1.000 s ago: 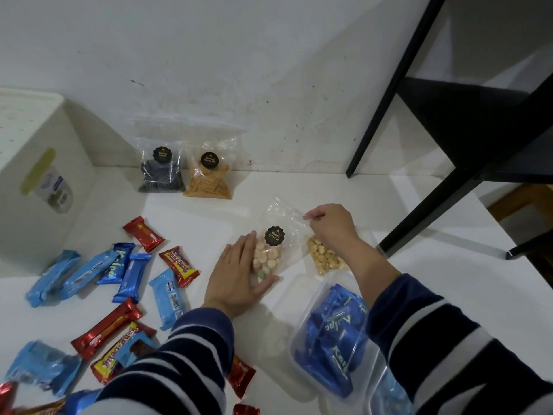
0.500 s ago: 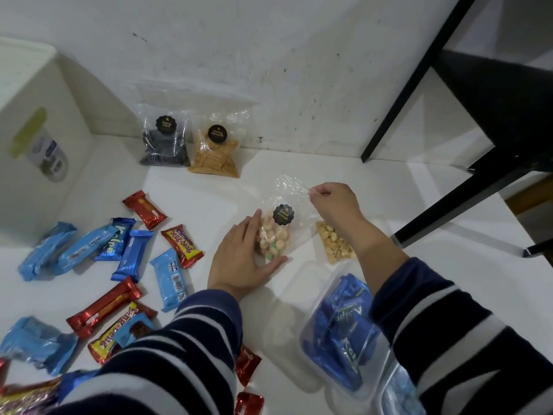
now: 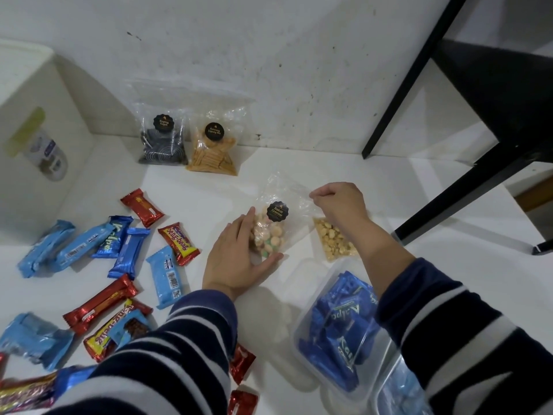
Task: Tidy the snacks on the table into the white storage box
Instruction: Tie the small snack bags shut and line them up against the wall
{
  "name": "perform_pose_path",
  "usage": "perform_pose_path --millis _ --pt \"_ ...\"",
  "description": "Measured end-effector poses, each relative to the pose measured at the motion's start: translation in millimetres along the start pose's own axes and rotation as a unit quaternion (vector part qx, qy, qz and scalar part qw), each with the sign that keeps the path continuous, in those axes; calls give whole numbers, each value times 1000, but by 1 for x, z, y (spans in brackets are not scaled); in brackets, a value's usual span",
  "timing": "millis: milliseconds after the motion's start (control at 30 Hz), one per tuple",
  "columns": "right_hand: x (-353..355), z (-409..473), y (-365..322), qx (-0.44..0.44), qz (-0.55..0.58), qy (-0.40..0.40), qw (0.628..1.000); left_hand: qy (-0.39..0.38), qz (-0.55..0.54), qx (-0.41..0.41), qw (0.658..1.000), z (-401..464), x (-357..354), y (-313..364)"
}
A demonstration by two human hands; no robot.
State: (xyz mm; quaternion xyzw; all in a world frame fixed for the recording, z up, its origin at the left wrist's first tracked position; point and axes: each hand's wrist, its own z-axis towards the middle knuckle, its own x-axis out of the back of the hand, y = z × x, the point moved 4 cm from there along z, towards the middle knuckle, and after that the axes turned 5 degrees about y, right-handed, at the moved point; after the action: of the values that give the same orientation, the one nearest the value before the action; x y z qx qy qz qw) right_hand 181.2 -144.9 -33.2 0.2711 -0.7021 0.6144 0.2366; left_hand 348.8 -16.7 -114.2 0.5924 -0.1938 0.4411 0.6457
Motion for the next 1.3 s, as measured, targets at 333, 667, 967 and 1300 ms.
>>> perform_pose_path --millis 333,667,967,1300 --pt "-18 14 -9 30 28 -48 998 -2 -15 22 1000 -1 5 3" --pt "-22 9 -12 78 17 -90 993 -47 12 40 998 -2 2 2" --pt "-35 16 -27 119 -45 -74 989 -42 11 20 999 -3 9 13" --pt "-34 18 -44 139 -107 -86 981 -49 13 42 998 -5 5 8"
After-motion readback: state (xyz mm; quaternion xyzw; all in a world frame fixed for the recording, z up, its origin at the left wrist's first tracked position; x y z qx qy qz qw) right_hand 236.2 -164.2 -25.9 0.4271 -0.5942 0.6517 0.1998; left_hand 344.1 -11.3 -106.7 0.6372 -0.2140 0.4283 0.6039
